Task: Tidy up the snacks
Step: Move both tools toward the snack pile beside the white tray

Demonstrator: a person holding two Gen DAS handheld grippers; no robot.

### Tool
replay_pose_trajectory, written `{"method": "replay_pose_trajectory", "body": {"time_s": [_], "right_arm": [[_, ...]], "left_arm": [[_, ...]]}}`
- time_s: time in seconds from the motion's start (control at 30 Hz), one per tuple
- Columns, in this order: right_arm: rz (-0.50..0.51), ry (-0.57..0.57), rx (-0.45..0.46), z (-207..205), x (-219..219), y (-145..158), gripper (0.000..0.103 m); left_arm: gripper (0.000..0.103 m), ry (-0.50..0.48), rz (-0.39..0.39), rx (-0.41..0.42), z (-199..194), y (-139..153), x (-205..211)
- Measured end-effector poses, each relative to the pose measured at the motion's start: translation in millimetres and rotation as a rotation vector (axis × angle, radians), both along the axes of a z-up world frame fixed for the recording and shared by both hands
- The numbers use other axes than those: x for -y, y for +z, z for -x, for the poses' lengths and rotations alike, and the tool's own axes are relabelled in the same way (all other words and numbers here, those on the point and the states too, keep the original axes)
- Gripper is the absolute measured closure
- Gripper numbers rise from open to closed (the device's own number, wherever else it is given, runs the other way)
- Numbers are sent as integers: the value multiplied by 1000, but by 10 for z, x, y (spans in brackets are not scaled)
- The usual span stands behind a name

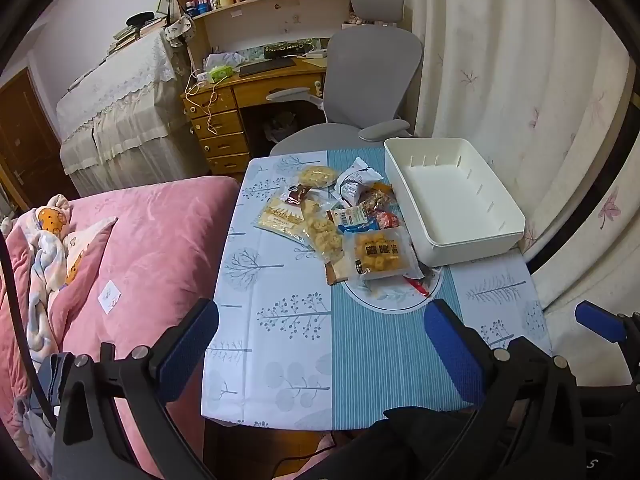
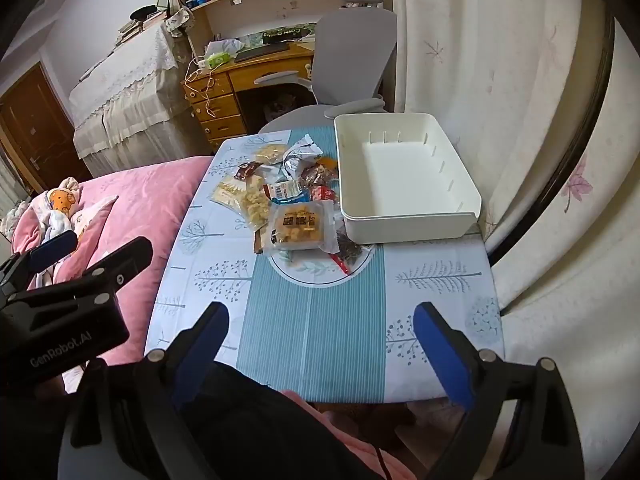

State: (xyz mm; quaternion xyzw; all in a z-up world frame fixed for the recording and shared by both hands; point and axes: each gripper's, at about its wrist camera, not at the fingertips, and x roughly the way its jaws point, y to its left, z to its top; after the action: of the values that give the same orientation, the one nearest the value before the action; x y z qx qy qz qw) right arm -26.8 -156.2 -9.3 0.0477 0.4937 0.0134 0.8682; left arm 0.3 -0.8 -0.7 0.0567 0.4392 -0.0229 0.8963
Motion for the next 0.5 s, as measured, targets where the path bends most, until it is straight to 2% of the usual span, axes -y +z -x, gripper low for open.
{"method": "replay_pose_trajectory", "body": {"time_s": [0.27,0.5], "right_arm": [[12,-1,-5,-14,11,-16,9],[18,-4,-23,2,18,-46,10]], "left_arm": [[1,1,15,-14,95,-84,24],[1,0,42,-60,23,-147,-75]]}}
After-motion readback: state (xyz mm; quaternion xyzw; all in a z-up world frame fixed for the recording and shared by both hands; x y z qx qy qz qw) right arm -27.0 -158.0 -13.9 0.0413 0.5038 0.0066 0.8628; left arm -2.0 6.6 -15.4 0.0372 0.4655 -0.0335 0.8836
